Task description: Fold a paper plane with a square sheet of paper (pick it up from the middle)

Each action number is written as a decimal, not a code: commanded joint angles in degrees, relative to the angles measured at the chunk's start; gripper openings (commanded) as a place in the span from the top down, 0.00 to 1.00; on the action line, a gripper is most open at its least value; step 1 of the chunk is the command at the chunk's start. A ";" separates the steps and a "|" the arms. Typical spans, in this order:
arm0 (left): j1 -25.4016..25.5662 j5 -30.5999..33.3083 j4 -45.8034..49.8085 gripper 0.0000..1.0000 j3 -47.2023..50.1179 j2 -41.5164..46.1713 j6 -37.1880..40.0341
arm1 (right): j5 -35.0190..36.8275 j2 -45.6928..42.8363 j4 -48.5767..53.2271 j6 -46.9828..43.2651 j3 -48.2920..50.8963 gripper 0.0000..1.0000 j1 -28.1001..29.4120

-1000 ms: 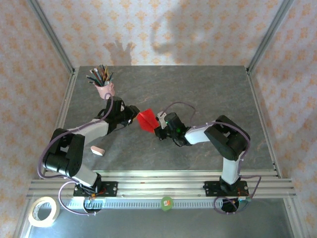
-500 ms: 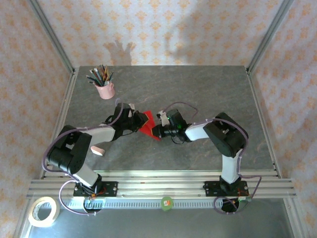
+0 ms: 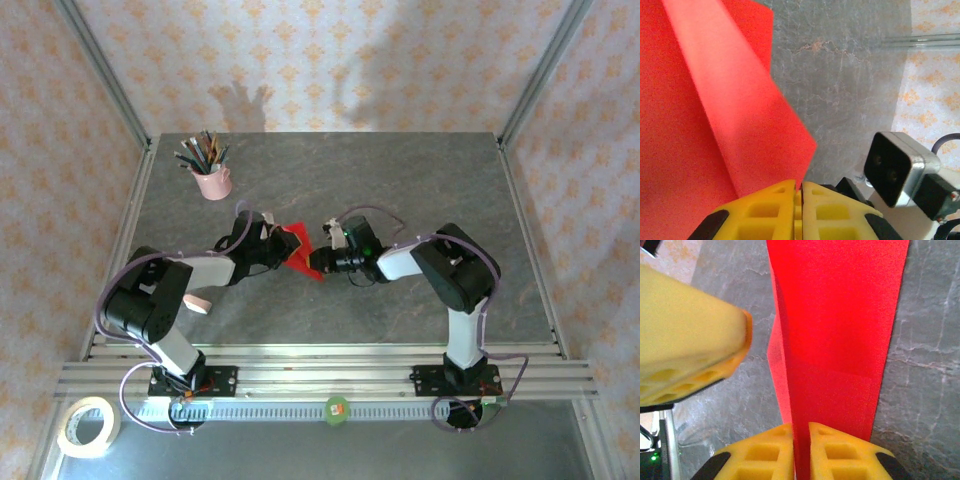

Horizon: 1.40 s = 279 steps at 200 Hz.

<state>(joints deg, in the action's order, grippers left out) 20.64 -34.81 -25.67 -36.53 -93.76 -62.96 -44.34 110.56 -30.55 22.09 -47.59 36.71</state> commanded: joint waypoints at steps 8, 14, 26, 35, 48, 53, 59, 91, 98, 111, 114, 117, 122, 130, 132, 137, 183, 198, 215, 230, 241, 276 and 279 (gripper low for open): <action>0.33 -2.21 -3.72 0.88 0.32 -2.38 0.83 | -2.54 1.12 -4.03 2.77 1.25 0.86 -0.90; 0.42 -2.57 -4.10 0.88 0.16 -2.77 0.74 | -2.71 1.10 -4.10 2.89 1.31 0.86 -1.02; 0.45 -3.29 -4.65 0.88 -0.37 -3.42 0.73 | -2.95 1.23 -4.20 3.18 1.36 0.86 -1.11; 0.54 -3.75 -4.96 0.88 -0.82 -3.93 0.82 | -3.08 1.40 -4.06 3.31 1.36 0.86 -1.20; 0.67 -4.08 -5.08 0.88 -1.49 -4.52 1.00 | -3.13 1.65 -3.78 3.30 1.20 0.86 -1.26; 0.70 -4.21 -5.37 0.88 -1.61 -4.79 0.99 | -3.12 1.68 -3.59 3.25 1.11 0.86 -1.25; 0.71 -4.45 -5.76 0.88 -1.69 -4.98 0.80 | -3.13 1.92 -3.13 3.31 0.97 0.86 -1.23; 0.78 -4.66 -7.33 0.88 -1.41 -4.89 0.64 | -2.76 2.20 -1.09 2.96 0.28 0.86 -1.35; 0.75 -4.57 -7.59 0.88 -1.24 -4.71 0.55 | -2.74 2.40 -0.70 2.86 0.07 0.86 -1.38; 0.69 -4.57 -8.02 0.88 -0.97 -4.41 0.64 | -2.71 2.55 -0.22 2.79 -0.17 0.86 -1.38; 0.75 -4.49 -8.07 0.88 -0.98 -4.31 0.63 | -2.77 2.62 -0.13 2.79 -0.25 0.86 -1.38; 0.75 -4.39 -8.11 0.88 -0.89 -4.21 0.70 | -2.77 2.68 -0.06 2.79 -0.30 0.86 -1.38; 0.78 -4.26 -8.09 0.88 -0.76 -4.01 0.79 | -2.76 2.74 0.00 2.79 -0.37 0.86 -1.45; 0.78 -4.13 -8.08 0.88 -0.67 -3.90 0.92 | -2.84 2.80 0.06 2.74 -0.48 0.86 -1.46; 0.80 -4.06 -8.06 0.88 -0.65 -3.89 0.98 | -2.85 2.83 0.16 2.71 -0.48 0.86 -1.46; 0.77 -4.05 -8.07 0.88 -0.66 -3.96 1.08 | -2.90 2.90 0.27 2.78 -0.61 0.86 -1.46; 0.76 -4.26 -7.58 0.88 -2.11 -5.96 1.08 | -3.11 2.82 0.70 2.69 -0.83 0.85 -1.50; 0.80 -4.13 -6.93 0.88 -2.91 -6.63 1.24 | -3.18 2.57 0.98 2.61 -1.00 0.85 -1.55; 0.73 -4.04 -6.57 0.88 -3.61 -7.51 1.22 | -3.13 2.46 1.48 2.35 -1.25 0.84 -1.49; 0.76 -4.13 -6.86 0.89 -3.94 -8.16 0.87 | -3.32 2.05 1.84 2.35 -1.36 0.83 -1.55; 0.79 -4.00 -7.12 0.89 -3.93 -8.29 0.71 | -3.31 1.65 2.28 2.39 -1.49 0.81 -1.64; 0.78 -3.51 -5.18 0.89 -4.81 -9.03 1.52 | -2.99 0.01 4.10 2.27 -1.36 0.74 -1.89; 0.72 -3.44 -5.18 0.89 -4.86 -9.12 1.52 | -2.95 -0.18 4.29 2.25 -1.32 0.73 -1.94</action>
<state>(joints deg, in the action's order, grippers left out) 21.06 -38.59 -31.33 -39.51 -101.62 -62.94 -48.88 111.79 -30.26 24.67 -48.53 35.40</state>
